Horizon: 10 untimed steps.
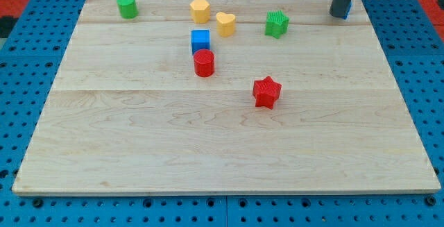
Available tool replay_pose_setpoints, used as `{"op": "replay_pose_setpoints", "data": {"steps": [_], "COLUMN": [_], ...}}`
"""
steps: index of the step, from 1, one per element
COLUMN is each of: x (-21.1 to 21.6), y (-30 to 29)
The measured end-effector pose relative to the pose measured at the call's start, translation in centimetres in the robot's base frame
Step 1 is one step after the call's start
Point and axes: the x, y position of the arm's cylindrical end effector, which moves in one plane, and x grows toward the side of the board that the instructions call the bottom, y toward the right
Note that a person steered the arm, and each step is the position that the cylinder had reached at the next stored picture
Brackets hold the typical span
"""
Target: Slightly push the blue triangle diagonal to the top right of the green star
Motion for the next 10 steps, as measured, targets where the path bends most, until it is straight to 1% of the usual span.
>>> {"op": "replay_pose_setpoints", "data": {"steps": [1, 2, 3, 4, 5, 6, 10], "x": [5.3, 2.8, -2.1, -4.6, -5.1, -6.6, -6.2], "y": [2.0, 4.9, 4.6, 2.7, 0.7, -0.6, -4.9]}}
